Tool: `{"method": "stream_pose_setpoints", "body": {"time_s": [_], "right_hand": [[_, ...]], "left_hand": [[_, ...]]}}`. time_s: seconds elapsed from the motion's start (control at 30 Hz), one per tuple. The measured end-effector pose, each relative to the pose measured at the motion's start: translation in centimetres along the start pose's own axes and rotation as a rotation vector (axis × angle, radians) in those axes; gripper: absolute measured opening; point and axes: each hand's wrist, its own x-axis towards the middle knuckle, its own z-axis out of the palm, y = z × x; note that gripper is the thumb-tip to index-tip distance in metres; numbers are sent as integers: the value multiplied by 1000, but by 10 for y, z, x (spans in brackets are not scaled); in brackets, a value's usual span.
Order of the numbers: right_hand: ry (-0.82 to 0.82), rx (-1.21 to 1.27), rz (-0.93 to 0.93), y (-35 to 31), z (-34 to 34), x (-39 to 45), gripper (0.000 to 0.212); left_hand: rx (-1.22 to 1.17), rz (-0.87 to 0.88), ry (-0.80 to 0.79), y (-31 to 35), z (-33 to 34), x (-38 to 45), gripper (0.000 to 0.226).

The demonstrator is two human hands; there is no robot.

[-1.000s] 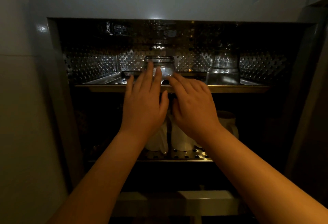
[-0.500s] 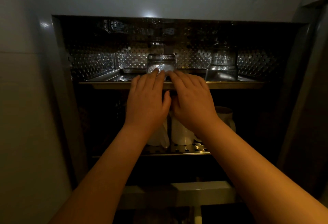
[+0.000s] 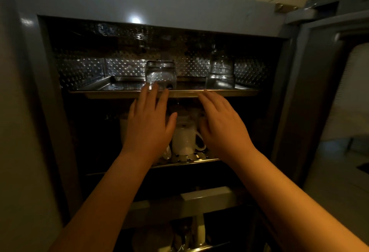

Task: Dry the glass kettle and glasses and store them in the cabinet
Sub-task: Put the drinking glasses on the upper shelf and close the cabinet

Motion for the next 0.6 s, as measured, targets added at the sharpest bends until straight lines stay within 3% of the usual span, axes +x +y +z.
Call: {"method": "stream_pose_setpoints", "body": {"time_s": [0.2,0.6], "right_hand": [[-42,-62,91,23,-39,-57,57],[-146,-299,303,80,-150,-187,65]], "left_hand": [[-144,-2,-95,36,3,-33,65],[-212,229,-245,189,-2,-107,63]]}}
